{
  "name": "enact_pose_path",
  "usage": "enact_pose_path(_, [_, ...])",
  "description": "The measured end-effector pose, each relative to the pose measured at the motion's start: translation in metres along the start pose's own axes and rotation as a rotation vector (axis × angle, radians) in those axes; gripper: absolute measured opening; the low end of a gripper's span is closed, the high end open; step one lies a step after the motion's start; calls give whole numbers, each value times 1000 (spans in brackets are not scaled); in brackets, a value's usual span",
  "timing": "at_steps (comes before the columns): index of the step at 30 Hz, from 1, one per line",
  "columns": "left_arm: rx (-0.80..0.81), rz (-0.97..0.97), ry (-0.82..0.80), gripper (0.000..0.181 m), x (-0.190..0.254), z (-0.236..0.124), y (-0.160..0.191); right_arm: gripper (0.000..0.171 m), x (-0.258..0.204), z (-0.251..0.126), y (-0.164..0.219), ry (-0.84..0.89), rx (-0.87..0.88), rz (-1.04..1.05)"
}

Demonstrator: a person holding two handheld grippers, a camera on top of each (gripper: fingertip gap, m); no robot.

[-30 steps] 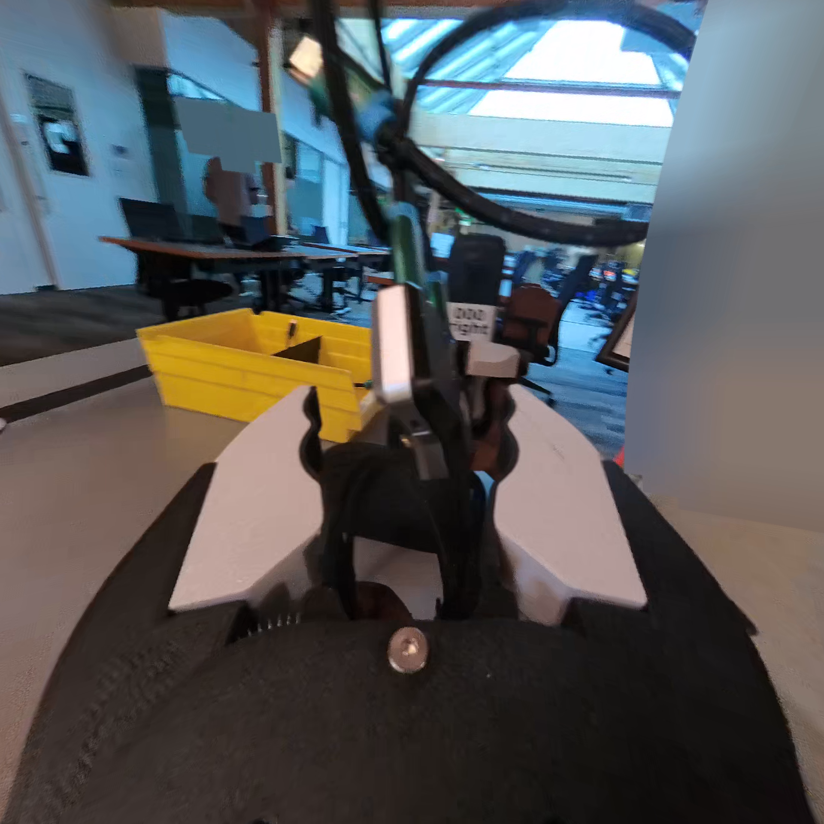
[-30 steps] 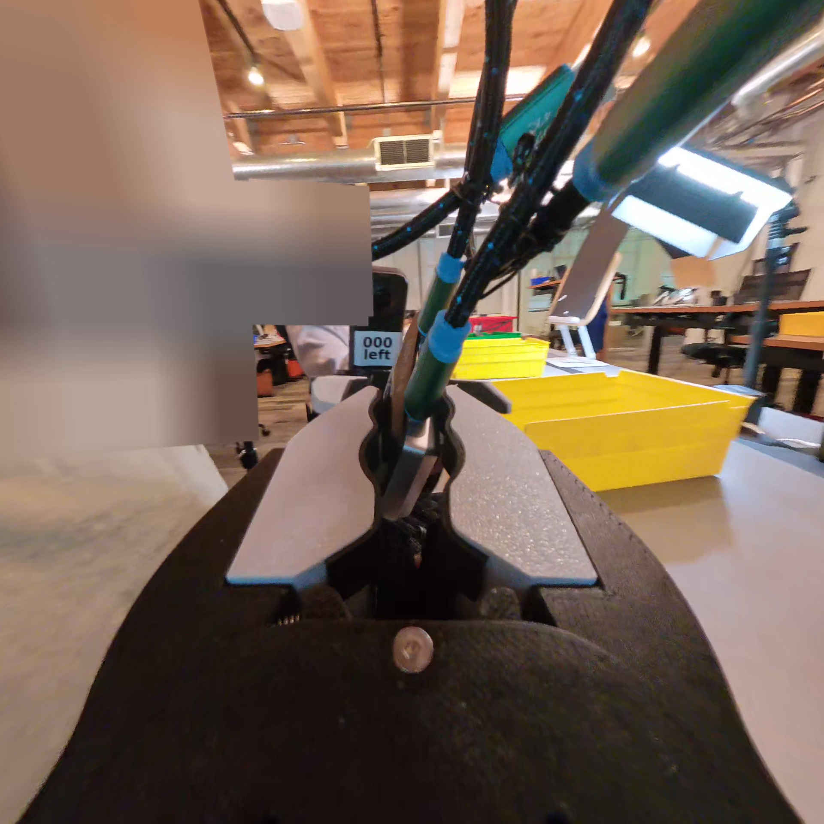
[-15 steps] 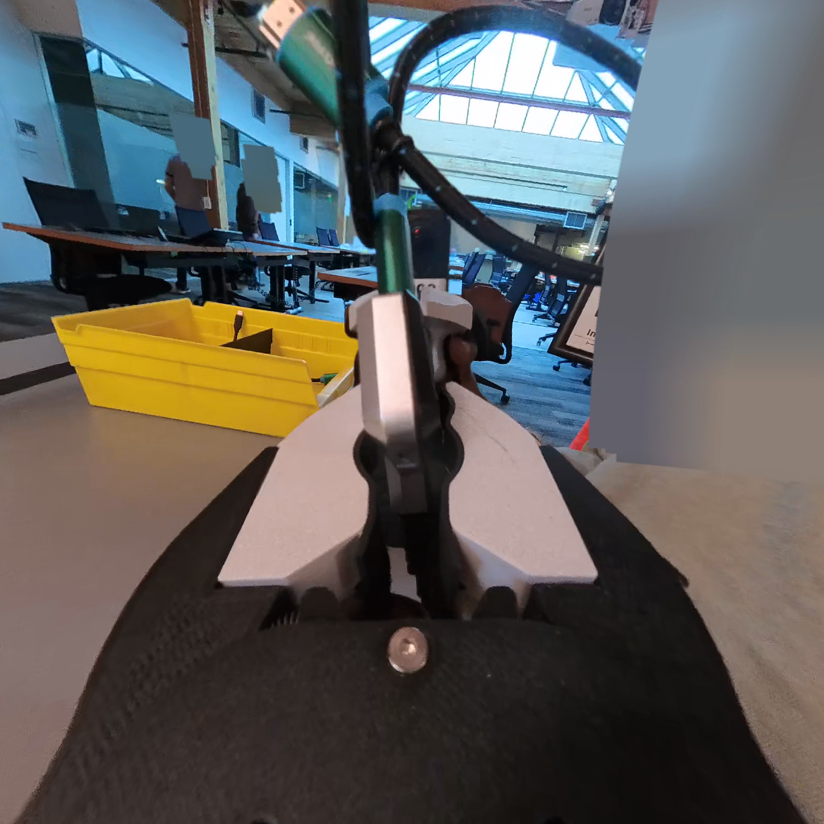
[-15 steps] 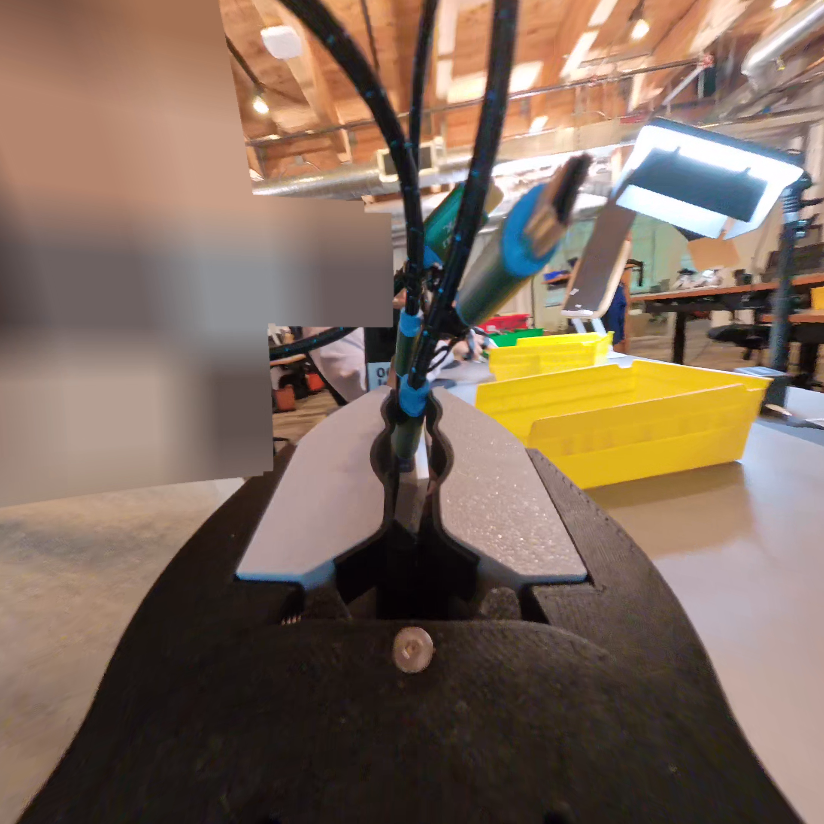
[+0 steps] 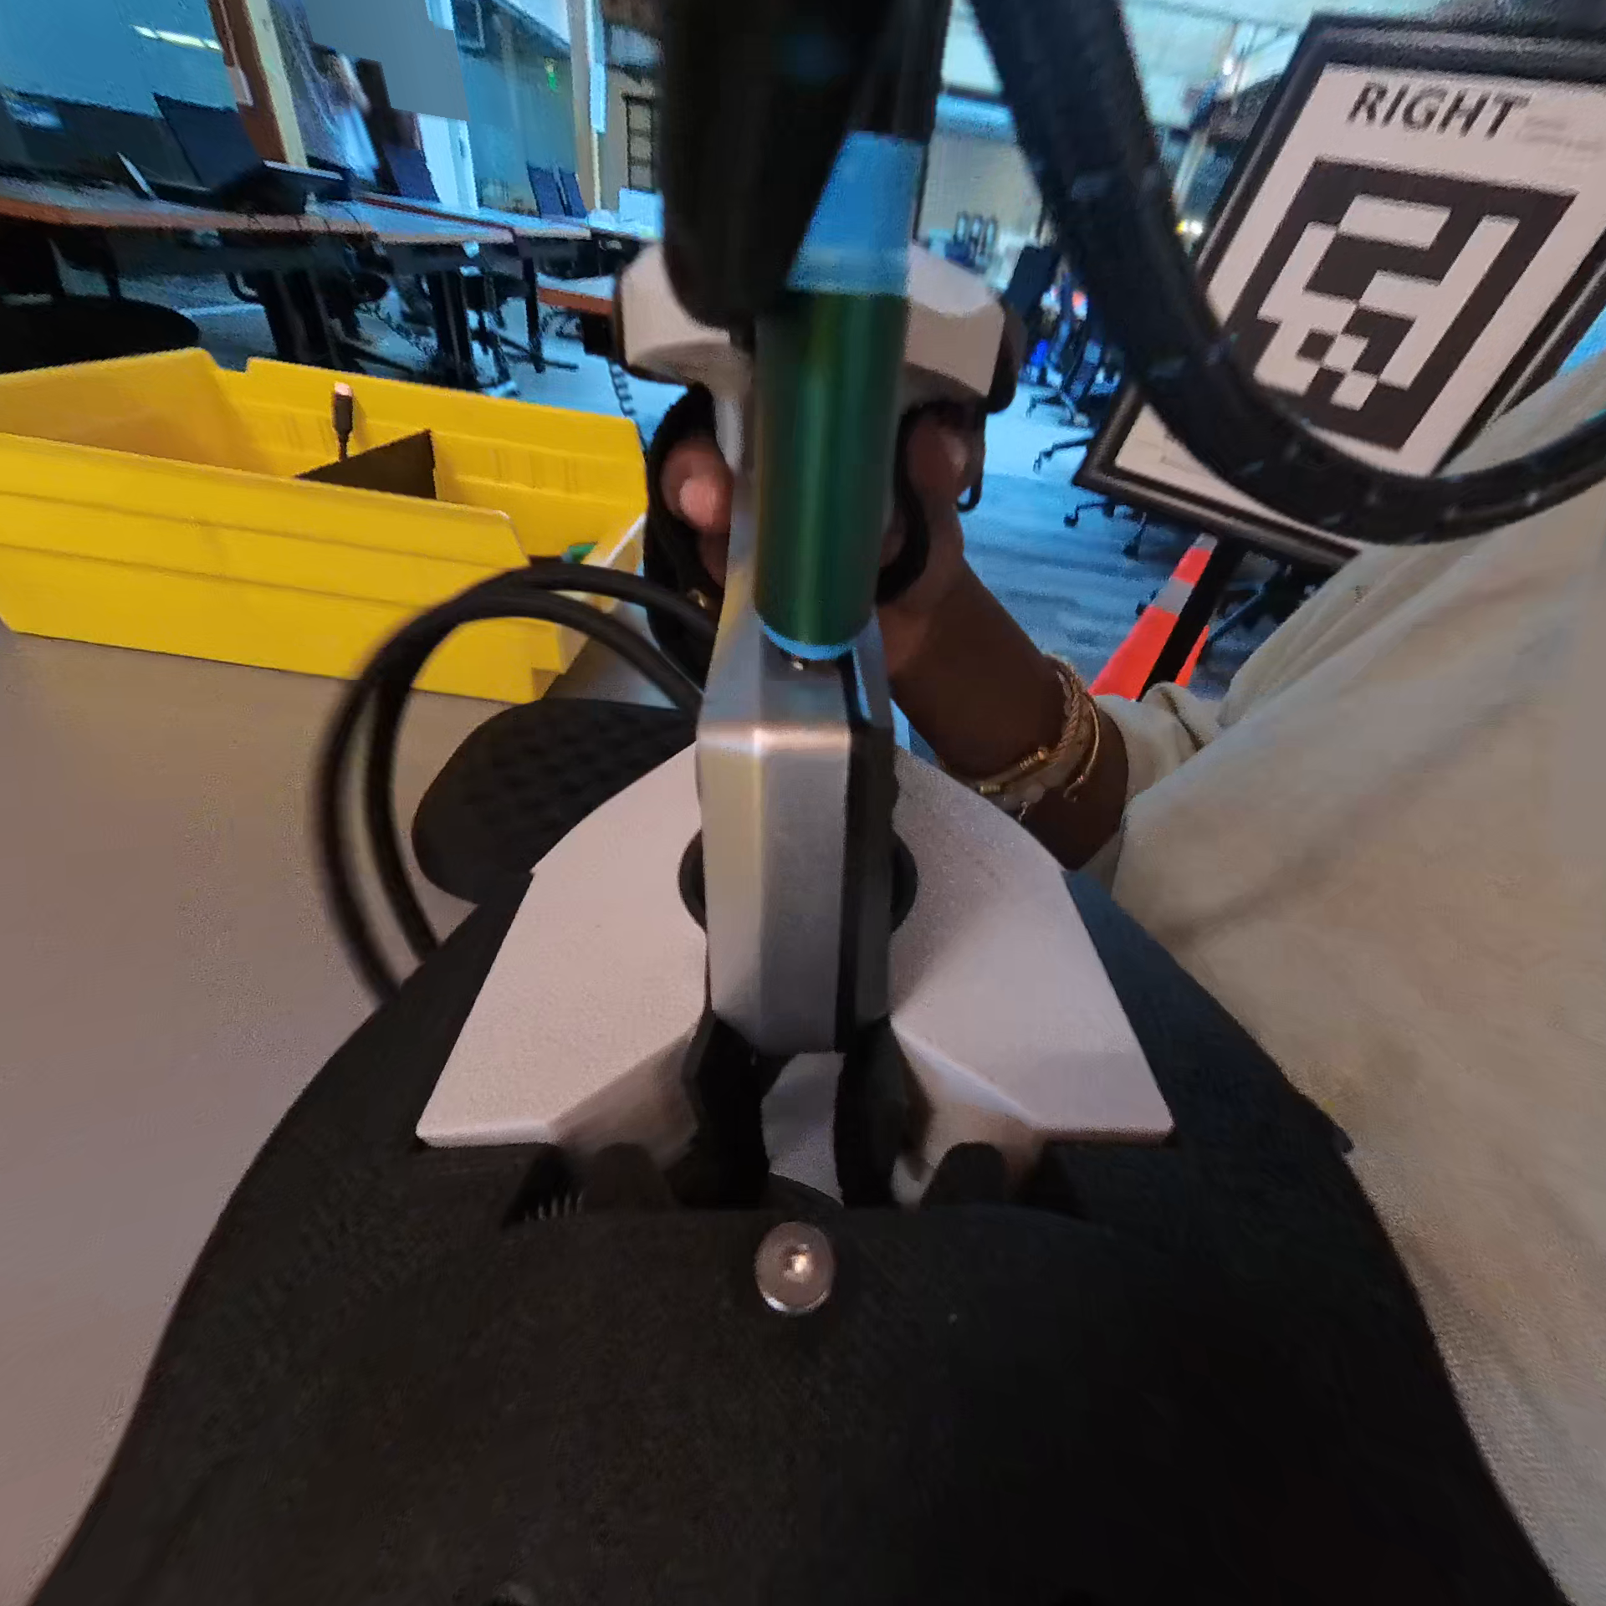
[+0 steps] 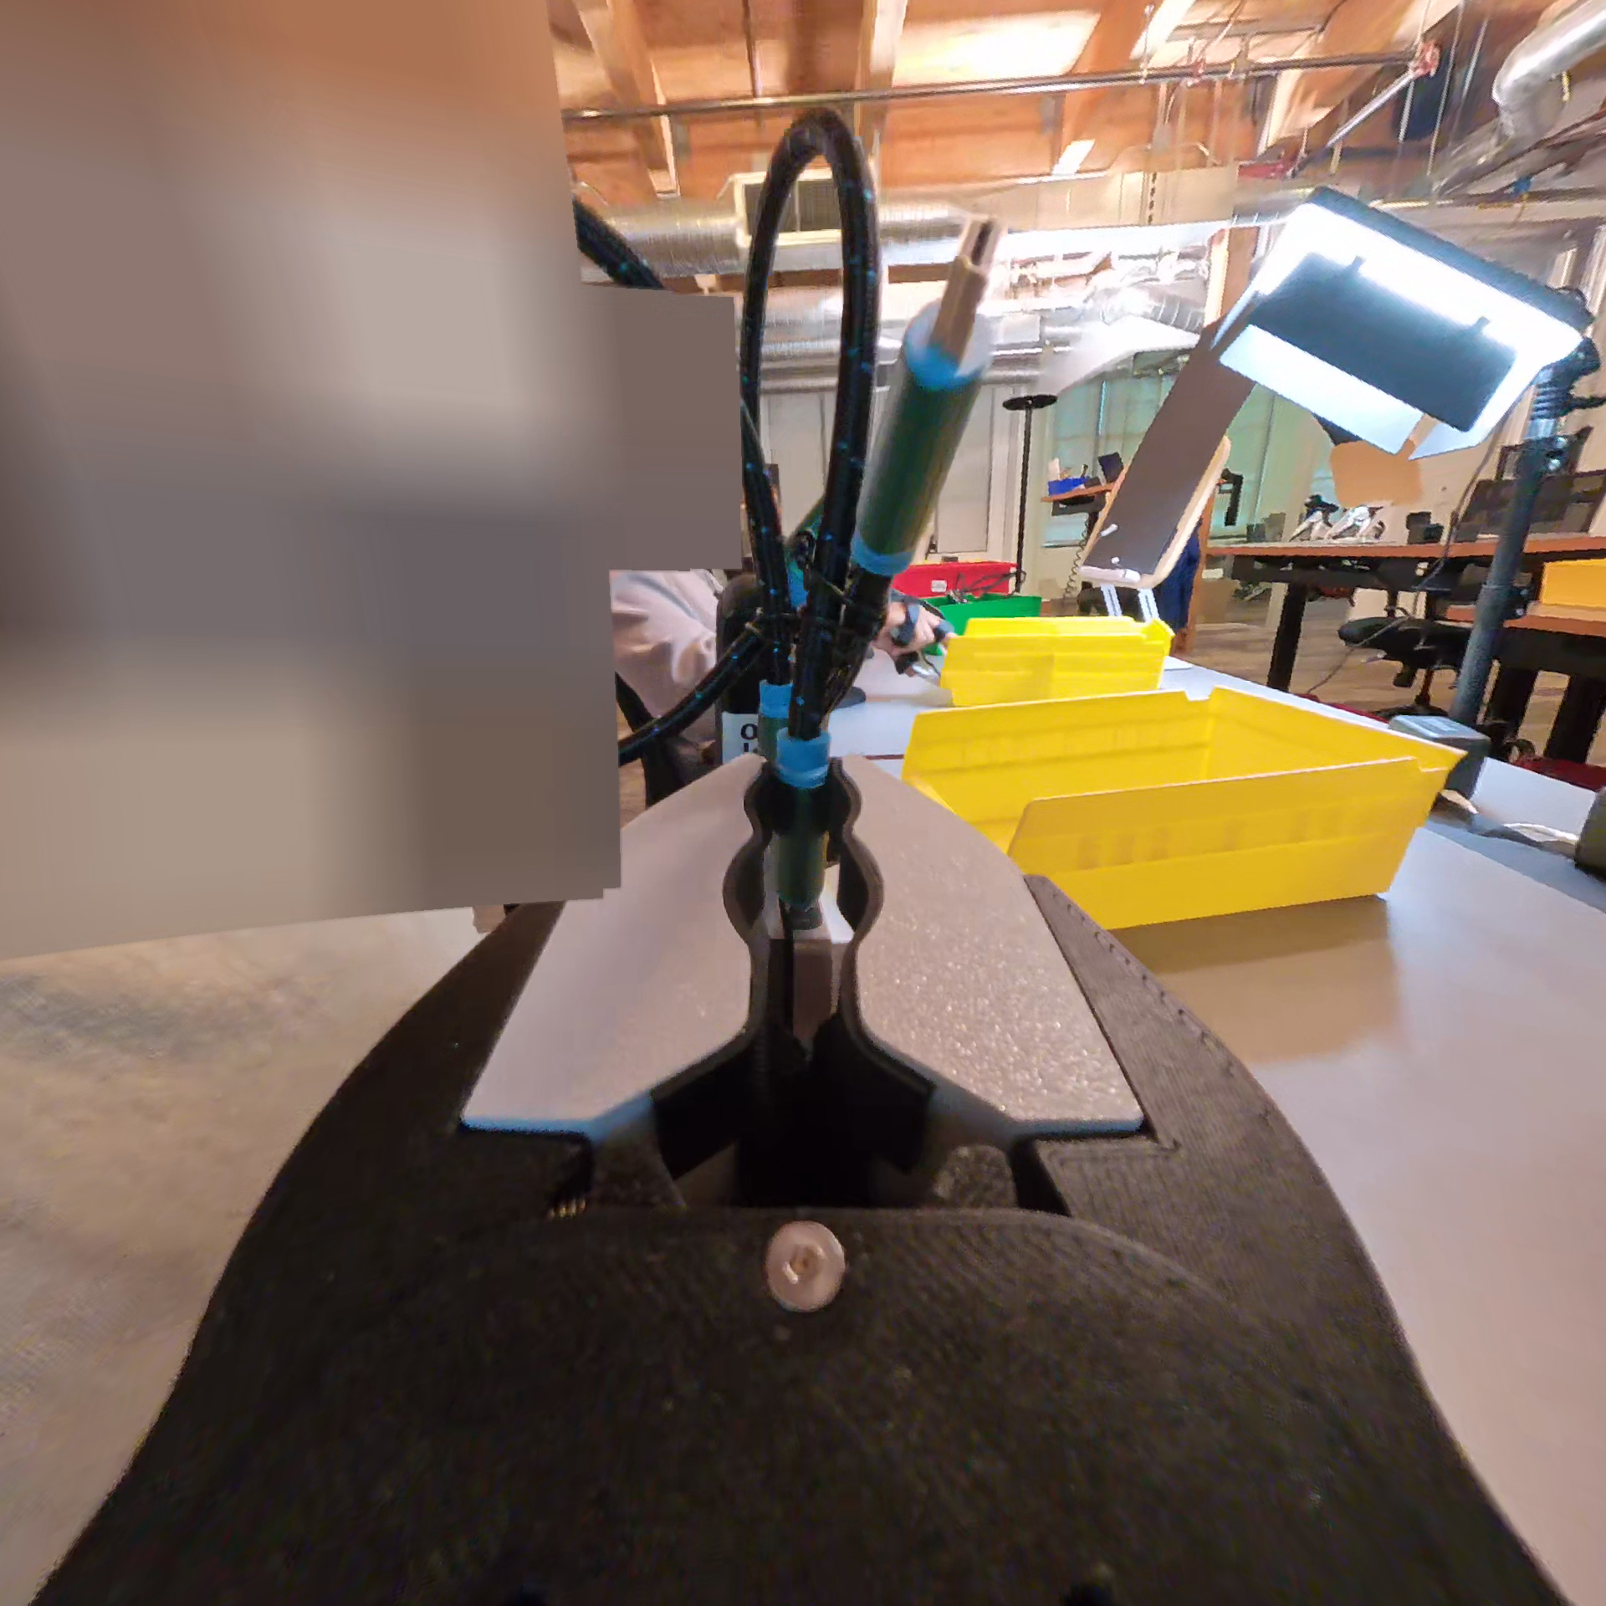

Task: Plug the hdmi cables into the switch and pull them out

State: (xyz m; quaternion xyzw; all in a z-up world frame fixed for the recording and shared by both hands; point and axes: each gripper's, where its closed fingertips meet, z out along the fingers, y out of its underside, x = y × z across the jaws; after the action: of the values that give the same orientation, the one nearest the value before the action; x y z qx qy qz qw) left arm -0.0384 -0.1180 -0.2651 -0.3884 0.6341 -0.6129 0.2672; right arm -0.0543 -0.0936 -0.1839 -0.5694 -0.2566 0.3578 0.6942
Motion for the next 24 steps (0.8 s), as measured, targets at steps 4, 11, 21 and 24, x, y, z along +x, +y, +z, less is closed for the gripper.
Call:
enact_pose_path(4, [135, 90, -115, 35, -11, -9, -19, 11, 0, -2, 5, -24, 32, -7])
enact_pose_path(11, [245, 182, -223, 37, -13, -9, -34, 12, 2, 6, 8, -54, 144, 27])
enact_pose_path(21, [52, 587, -845, 36, -52, -19, -34, 23, 39, -2, 21, 507, 55, -195])
enact_pose_path(24, [-86, 661, -927, 36, -64, -18, -22, 21, 36, -9, 22, 515, 54, -230])
